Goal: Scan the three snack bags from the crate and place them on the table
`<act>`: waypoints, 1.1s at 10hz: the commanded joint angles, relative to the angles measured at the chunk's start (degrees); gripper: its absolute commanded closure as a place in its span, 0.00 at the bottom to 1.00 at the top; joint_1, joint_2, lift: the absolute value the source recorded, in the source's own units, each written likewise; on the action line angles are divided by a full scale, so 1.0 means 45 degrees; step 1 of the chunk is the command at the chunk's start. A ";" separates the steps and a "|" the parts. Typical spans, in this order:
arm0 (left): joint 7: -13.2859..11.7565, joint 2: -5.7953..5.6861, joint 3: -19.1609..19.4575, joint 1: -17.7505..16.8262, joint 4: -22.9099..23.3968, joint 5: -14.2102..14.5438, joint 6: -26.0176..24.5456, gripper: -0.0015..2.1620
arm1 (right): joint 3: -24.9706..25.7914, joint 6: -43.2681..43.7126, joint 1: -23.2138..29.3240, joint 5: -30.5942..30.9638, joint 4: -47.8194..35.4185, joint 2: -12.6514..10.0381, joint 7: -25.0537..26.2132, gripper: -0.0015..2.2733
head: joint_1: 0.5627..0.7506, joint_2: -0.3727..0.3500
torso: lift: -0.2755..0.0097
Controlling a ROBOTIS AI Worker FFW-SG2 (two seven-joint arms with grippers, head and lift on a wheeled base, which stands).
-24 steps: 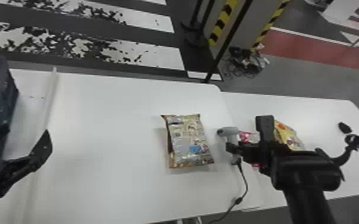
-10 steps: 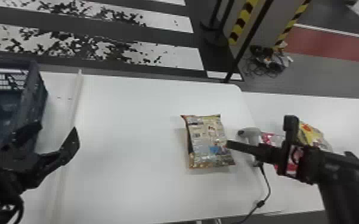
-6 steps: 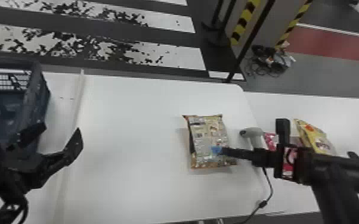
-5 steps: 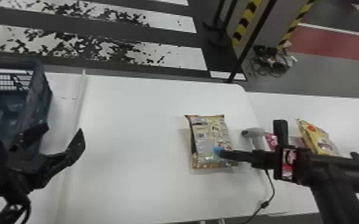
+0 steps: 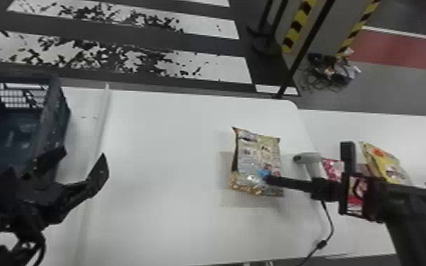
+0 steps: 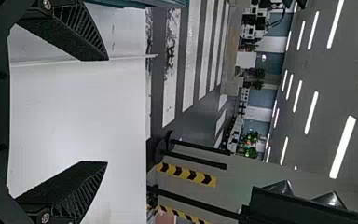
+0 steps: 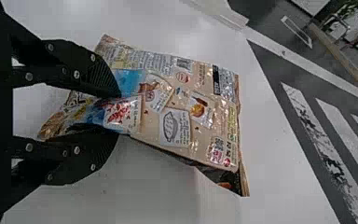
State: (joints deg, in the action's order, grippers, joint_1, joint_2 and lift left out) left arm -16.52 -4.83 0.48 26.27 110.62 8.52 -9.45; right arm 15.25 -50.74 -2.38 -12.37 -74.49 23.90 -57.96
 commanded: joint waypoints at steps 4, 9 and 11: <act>0.0019 0.0018 -0.0048 -0.0017 0.0105 -0.0018 0.0000 0.04 | 0.3700 -0.2388 0.0411 -0.2799 -0.2020 0.0137 -0.0068 0.99 | 0.70 0.16 | 0.75; 0.0019 0.0018 -0.0029 -0.0037 0.0046 0.0002 0.0000 0.04 | 0.5810 -0.0513 0.0215 -0.3502 -0.1454 0.0274 0.4834 0.99 | 0.70 0.03 | 0.75; 0.0019 0.0018 -0.0009 -0.0076 0.0007 0.0002 0.0000 0.04 | 0.5829 0.1088 0.0059 -0.3522 -0.0125 0.0352 0.7139 0.99 | 0.70 0.03 | 0.75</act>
State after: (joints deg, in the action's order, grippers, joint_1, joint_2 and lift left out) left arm -16.43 -4.75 0.43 25.96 110.70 8.52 -9.47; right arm 41.45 -48.04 -1.77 -28.23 -77.19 25.32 -26.19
